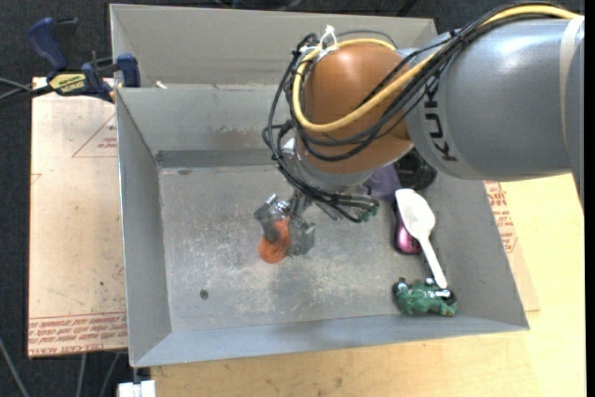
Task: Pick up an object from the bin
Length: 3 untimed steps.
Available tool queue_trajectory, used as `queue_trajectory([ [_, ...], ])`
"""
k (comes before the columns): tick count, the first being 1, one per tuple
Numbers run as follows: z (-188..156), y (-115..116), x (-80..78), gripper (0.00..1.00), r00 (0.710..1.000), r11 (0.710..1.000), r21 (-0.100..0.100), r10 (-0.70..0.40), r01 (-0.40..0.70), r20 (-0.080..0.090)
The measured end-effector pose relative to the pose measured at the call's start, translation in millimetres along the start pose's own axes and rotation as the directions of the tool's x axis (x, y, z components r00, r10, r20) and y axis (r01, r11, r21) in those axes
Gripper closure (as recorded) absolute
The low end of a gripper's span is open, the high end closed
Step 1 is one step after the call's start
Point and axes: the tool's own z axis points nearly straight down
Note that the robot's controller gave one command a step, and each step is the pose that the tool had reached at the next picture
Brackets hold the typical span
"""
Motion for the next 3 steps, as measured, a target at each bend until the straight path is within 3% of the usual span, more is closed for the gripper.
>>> queue_trajectory([
  [1, -92.0, -3.0, -14.0, 1.0, 1.0, 1.0, 0.0, 0.026, -0.026, 0.004],
  [3, -91.8, -3.0, -14.0, 1.0, 1.0, 1.0, -0.001, 0.026, -0.026, 0.004],
])
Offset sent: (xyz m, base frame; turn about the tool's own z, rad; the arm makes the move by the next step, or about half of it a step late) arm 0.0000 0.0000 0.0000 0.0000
